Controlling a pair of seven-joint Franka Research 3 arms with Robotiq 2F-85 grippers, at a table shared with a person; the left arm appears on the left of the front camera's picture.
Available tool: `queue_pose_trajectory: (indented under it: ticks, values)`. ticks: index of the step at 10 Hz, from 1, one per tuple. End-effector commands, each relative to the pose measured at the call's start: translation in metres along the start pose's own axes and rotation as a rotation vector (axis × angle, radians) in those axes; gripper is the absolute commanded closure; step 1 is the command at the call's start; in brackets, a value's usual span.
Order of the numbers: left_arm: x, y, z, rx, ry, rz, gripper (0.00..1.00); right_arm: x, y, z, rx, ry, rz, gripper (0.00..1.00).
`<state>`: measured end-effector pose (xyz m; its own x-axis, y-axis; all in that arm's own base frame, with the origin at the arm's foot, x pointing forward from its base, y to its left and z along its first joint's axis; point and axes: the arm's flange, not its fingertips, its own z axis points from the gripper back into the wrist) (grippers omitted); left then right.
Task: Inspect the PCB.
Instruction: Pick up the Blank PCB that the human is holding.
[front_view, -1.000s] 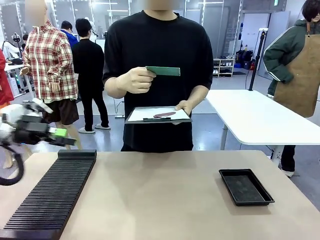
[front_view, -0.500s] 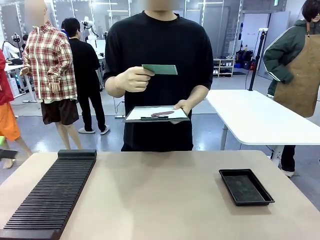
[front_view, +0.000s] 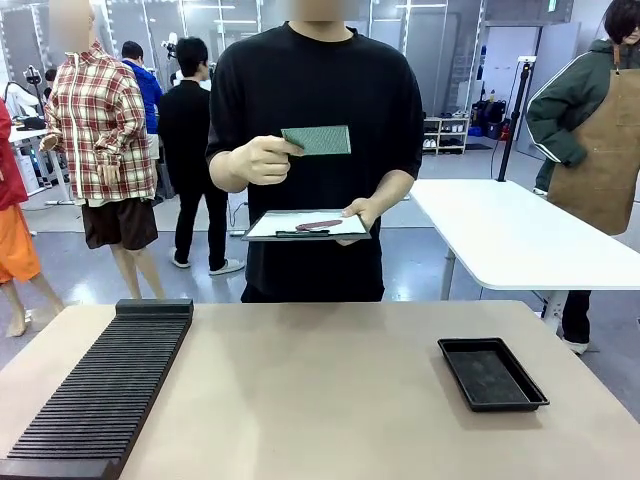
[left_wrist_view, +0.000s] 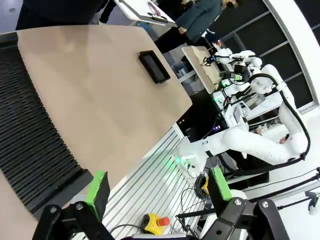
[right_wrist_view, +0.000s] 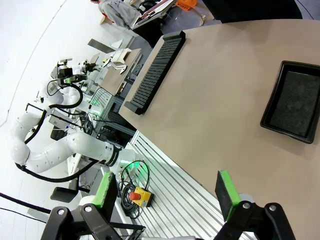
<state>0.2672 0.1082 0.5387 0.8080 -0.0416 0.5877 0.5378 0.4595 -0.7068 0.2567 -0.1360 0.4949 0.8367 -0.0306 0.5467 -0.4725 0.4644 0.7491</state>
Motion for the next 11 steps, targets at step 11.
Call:
queue_pose_trajectory:
  ticks: [11]
  values:
    - [-0.0006,0.0011,-0.0004,0.005,0.000,-0.001,0.00,0.0002,0.0002,0.0011,0.010,-0.011,0.020,0.00]
